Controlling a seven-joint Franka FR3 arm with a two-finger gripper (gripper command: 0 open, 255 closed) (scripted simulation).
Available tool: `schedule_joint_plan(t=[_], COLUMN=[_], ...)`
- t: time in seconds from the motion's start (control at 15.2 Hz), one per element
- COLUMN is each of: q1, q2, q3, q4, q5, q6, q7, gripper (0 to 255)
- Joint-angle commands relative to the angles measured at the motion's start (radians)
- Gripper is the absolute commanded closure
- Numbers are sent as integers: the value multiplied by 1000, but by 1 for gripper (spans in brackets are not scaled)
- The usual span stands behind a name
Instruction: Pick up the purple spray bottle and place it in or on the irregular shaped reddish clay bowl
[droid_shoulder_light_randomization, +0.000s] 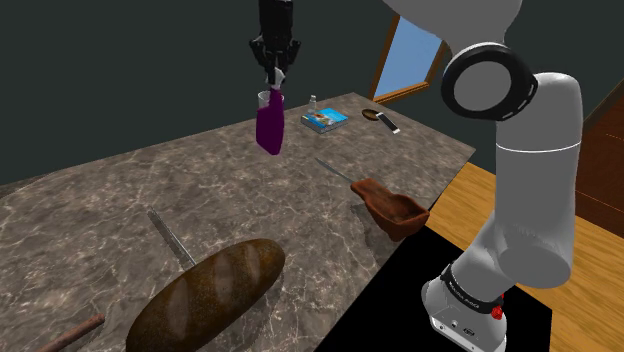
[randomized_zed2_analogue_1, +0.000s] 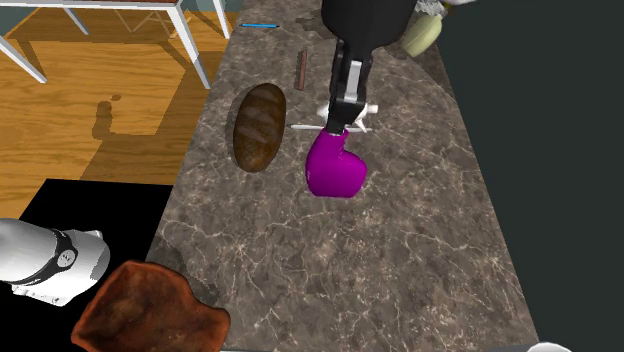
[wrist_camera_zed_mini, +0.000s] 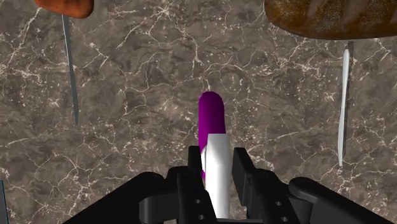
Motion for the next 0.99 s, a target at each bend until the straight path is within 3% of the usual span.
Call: schedule_joint_plan(t=[0.0, 0.4, 0.92], q1=[-26, -86, -141], q2=[-123, -396, -674], q3=[0, -22, -76], q4=[-179, -517, -787], q5=[11, 37, 43], q6=[57, 124, 117], q7=[-16, -86, -195], gripper=[255, 255, 255])
